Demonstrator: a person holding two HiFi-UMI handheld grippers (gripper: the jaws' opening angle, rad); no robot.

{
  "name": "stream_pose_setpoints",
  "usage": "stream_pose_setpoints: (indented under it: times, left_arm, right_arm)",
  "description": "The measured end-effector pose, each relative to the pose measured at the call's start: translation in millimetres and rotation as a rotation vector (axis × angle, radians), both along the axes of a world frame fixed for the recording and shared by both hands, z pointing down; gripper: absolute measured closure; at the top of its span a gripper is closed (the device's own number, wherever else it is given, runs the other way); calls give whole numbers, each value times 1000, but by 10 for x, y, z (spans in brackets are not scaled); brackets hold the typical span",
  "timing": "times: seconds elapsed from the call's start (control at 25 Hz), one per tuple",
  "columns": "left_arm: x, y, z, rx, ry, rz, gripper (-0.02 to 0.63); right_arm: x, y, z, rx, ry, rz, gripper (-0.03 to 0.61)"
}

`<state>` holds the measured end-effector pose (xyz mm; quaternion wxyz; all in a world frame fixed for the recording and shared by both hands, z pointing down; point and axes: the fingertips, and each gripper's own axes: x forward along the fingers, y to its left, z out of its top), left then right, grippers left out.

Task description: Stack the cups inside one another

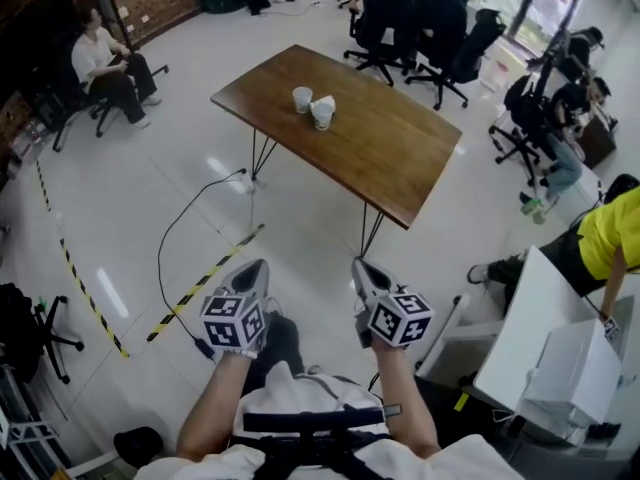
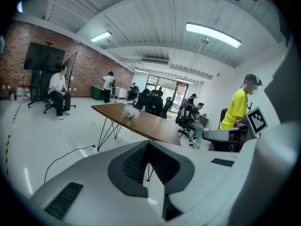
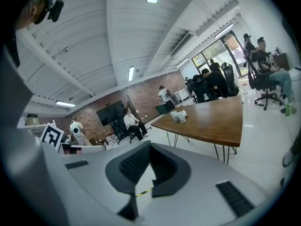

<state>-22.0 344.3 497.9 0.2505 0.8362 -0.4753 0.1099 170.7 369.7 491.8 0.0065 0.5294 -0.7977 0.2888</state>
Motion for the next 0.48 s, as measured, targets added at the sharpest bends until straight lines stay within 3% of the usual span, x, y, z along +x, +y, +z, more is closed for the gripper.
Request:
stream_pose_setpoints:
  times: [0.48]
  left_arm:
    - [-220,-1498,-49,-15,-2,72,620]
  right_arm:
    - [-364,-1346,-23,-36,-17,25,572]
